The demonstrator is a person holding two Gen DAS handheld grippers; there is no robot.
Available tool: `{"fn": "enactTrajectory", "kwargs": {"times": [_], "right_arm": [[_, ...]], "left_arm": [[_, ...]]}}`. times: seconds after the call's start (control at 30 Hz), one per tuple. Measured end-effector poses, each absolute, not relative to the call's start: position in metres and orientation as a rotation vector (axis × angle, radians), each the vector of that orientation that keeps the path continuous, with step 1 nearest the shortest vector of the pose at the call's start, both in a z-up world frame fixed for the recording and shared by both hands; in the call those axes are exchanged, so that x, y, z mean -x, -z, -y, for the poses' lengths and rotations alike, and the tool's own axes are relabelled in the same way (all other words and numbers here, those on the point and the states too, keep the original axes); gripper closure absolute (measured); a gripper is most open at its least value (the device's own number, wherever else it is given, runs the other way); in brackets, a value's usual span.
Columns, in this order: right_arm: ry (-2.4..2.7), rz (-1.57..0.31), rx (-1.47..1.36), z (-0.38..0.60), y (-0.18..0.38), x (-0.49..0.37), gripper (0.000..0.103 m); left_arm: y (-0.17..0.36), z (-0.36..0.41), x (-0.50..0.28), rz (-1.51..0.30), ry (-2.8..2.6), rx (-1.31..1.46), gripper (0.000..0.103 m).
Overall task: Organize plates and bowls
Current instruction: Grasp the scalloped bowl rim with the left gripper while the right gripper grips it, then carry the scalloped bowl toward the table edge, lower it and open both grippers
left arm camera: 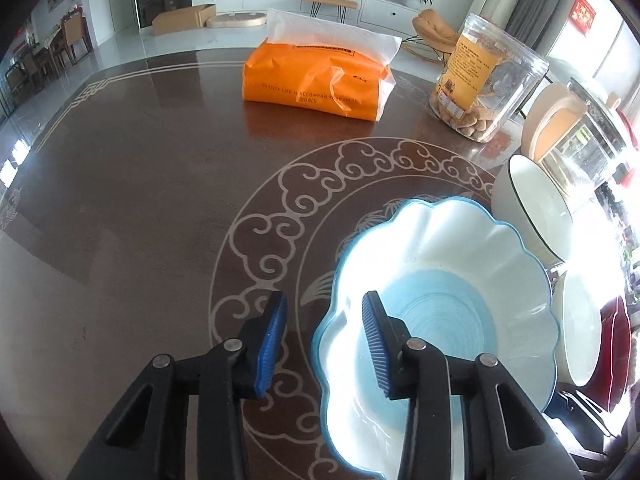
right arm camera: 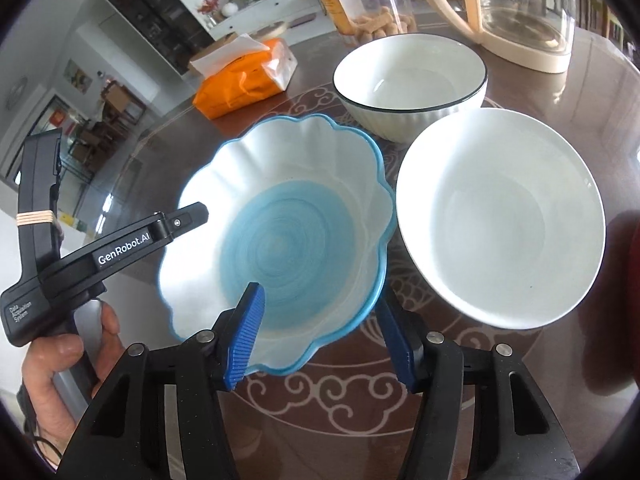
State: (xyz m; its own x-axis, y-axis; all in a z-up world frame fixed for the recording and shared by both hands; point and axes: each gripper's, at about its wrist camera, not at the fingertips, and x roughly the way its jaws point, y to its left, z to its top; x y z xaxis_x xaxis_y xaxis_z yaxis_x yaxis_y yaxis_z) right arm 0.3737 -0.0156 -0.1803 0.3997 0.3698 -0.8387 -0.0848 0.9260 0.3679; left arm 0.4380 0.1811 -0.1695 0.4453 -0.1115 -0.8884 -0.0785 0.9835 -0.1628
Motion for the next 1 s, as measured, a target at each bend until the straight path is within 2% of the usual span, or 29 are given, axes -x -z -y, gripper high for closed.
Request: {"fn": "enactTrajectory", "kwargs": {"times": [0.13, 0.2, 0.37, 0.6, 0.8, 1.0], "right_arm": [[-0.267, -1.140, -0.264, 0.014, 0.185, -0.376, 0.053], [-0.245, -1.143, -0.244, 0.016, 0.187, -0.376, 0.067], [-0.252, -1.155, -0.171, 0.012, 0.183, -0.376, 0.069], [-0.292, -1.164, -0.162, 0.023, 0.181, -0.359, 0.075], [-0.357, -1.189, -0.116, 0.034, 0.175, -0.315, 0.075], [-0.358, -1.185, -0.041, 0.068, 0.169, -0.267, 0.075]], "left_arm": [[0.175, -0.177, -0.437, -1.107, 0.045, 0.184, 0.081], [0.175, -0.175, -0.435, -1.096, 0.046, 0.171, 0.083], [0.172, -0.182, -0.424, -1.097, 0.040, 0.226, 0.087], [0.156, -0.177, -0.365, -1.064, 0.037, 0.221, 0.087], [0.144, -0.158, -0.294, -1.018, 0.034, 0.213, 0.087], [0.159, -0.122, -0.239, -1.023, 0.053, 0.258, 0.087]]}}
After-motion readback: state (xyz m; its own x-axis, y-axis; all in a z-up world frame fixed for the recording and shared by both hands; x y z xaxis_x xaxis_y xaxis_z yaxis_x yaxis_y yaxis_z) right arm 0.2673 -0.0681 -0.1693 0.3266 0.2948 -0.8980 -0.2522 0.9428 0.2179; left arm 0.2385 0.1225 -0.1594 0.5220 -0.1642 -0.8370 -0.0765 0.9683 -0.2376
